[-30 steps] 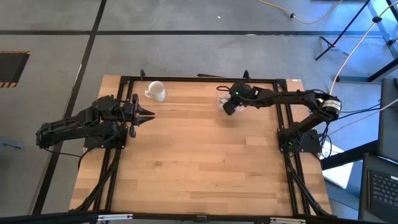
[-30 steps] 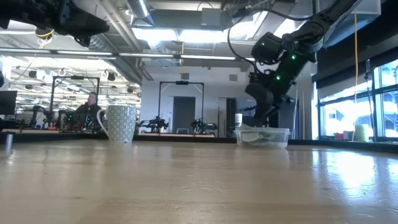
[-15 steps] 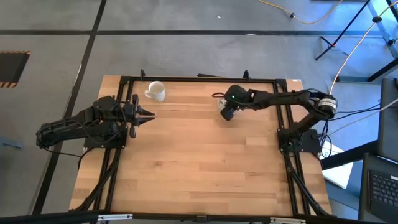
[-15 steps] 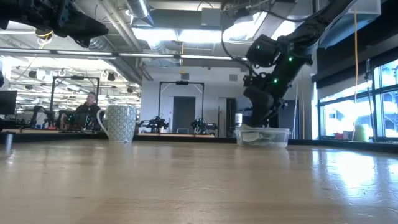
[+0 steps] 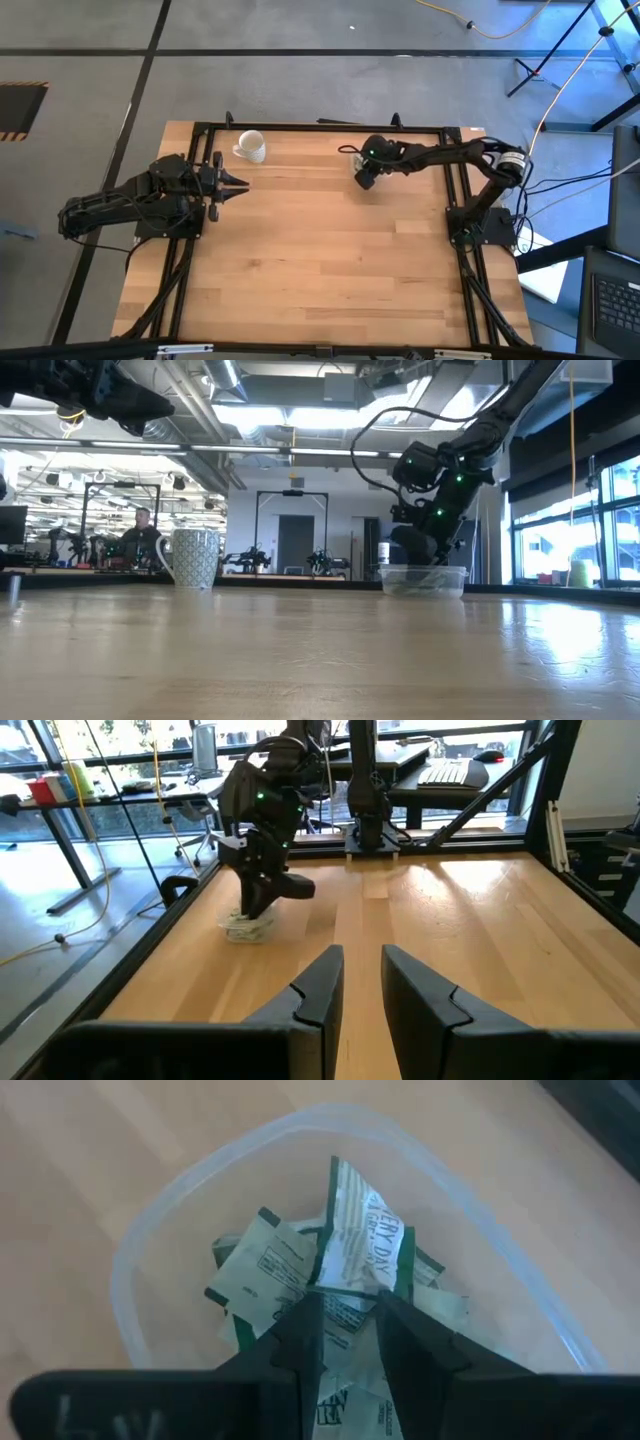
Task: Pick and place items into bin
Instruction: Return to Home Position
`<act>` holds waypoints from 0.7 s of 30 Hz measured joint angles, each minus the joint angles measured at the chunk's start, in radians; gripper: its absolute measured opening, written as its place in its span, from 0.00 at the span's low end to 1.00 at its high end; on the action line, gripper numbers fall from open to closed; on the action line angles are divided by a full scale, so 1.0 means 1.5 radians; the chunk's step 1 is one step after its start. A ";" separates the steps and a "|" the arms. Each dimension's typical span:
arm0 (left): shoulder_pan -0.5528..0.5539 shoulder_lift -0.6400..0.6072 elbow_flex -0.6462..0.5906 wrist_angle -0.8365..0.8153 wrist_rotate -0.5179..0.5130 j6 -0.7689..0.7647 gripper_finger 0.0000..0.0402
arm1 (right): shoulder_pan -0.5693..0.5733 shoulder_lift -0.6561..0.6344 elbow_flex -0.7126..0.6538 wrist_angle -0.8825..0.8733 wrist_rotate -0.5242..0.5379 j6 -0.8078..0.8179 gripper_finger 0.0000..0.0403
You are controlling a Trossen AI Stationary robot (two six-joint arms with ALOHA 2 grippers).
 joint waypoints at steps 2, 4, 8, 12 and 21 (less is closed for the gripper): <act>0.000 0.000 0.000 0.000 0.000 0.000 0.16 | -0.004 -0.004 0.000 -0.002 0.001 -0.002 0.25; 0.000 0.000 0.000 0.000 0.000 0.000 0.16 | -0.005 -0.017 -0.001 -0.001 0.005 -0.002 0.25; 0.000 0.000 0.000 0.002 0.000 -0.001 0.16 | -0.004 -0.064 -0.001 0.004 0.002 -0.012 0.25; 0.000 0.000 0.000 0.008 0.000 -0.008 0.16 | -0.004 -0.122 -0.001 -0.037 0.003 -0.001 0.25; 0.000 -0.059 0.000 -0.023 -0.077 -0.008 0.16 | 0.036 -0.285 -0.040 -0.104 0.001 0.035 0.25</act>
